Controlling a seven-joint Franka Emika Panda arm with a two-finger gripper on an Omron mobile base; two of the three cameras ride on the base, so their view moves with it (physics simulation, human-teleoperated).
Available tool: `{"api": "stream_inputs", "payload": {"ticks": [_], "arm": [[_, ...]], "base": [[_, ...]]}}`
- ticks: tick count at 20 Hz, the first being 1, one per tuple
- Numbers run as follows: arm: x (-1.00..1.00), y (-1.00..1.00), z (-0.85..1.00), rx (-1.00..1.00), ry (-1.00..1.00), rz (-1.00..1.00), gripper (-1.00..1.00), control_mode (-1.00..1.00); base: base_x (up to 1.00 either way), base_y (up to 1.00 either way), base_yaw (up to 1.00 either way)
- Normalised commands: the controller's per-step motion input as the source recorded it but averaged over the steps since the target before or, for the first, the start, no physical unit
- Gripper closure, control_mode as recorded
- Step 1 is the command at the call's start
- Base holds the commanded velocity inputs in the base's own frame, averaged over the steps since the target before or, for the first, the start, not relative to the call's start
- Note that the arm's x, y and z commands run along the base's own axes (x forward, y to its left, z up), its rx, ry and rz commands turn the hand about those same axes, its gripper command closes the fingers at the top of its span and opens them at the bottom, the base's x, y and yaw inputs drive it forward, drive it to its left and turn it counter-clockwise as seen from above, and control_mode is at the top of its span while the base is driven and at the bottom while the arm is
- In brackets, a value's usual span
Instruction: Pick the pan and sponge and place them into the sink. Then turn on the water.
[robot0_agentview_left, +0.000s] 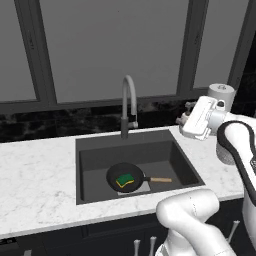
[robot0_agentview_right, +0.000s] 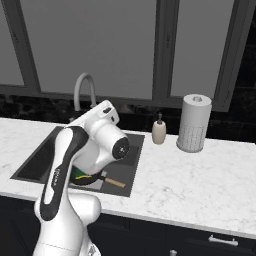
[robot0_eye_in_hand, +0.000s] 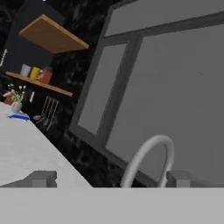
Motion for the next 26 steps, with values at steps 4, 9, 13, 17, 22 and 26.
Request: {"api": "stream_inputs", "payload": {"ticks": [4,9,13,17,22,26], "arm": [[0.78,0.0,-0.11,0.22,0.04,0.0,-1.0,-1.0],[0.62,-0.23,-0.19,0.27,0.05,0.0,-1.0,-1.0],[0.49,-0.38,-0.35,0.28,0.06,0.0,-1.0,-1.0],[0.46,-0.1,-0.36,0.16,0.01,0.0,-1.0,-1.0],[0.28,0.03,-0.15,0.01,0.0,0.0,-1.0,-1.0],[0.22,0.0,-0.16,0.0,0.0,0.0,-1.0,-1.0]], "base": [[0.0,0.0,0.0],[0.0,0.0,0.0],[0.0,0.0,0.0],[0.0,0.0,0.0],[0.0,0.0,0.0],[0.0,0.0,0.0]]}}
